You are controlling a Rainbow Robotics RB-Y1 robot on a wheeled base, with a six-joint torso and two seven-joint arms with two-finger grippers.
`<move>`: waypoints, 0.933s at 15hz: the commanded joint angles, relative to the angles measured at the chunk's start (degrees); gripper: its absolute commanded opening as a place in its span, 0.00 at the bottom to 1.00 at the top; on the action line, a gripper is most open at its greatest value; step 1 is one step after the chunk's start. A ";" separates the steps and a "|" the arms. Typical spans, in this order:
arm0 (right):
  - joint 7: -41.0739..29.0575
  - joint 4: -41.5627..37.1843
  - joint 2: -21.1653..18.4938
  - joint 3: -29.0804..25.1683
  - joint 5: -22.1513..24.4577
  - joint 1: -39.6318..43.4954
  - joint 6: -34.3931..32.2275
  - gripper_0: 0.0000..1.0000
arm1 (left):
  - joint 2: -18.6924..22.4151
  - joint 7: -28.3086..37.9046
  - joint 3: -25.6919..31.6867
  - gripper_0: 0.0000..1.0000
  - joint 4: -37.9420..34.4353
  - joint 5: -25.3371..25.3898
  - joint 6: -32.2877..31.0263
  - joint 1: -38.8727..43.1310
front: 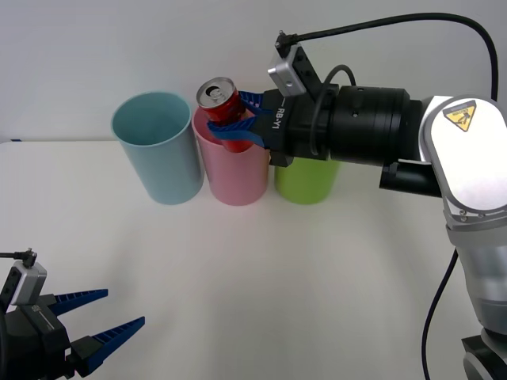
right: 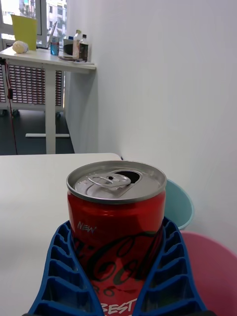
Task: Put cans in the blue bin and PET bottles in the pink bin and trash in the green bin.
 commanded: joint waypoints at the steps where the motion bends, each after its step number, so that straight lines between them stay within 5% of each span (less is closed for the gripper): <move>1: -0.10 7.68 4.06 1.39 3.98 -5.96 1.70 0.00 | 0.00 0.00 0.00 1.00 0.00 0.00 0.00 0.00; 6: -2.04 25.35 6.25 11.84 5.30 -18.09 16.99 0.00 | 0.00 0.00 0.00 1.00 0.00 0.00 0.00 0.00; 14: -5.20 51.28 11.44 22.22 3.46 -36.19 32.63 0.00 | 0.00 0.00 0.00 1.00 0.00 0.00 0.00 0.00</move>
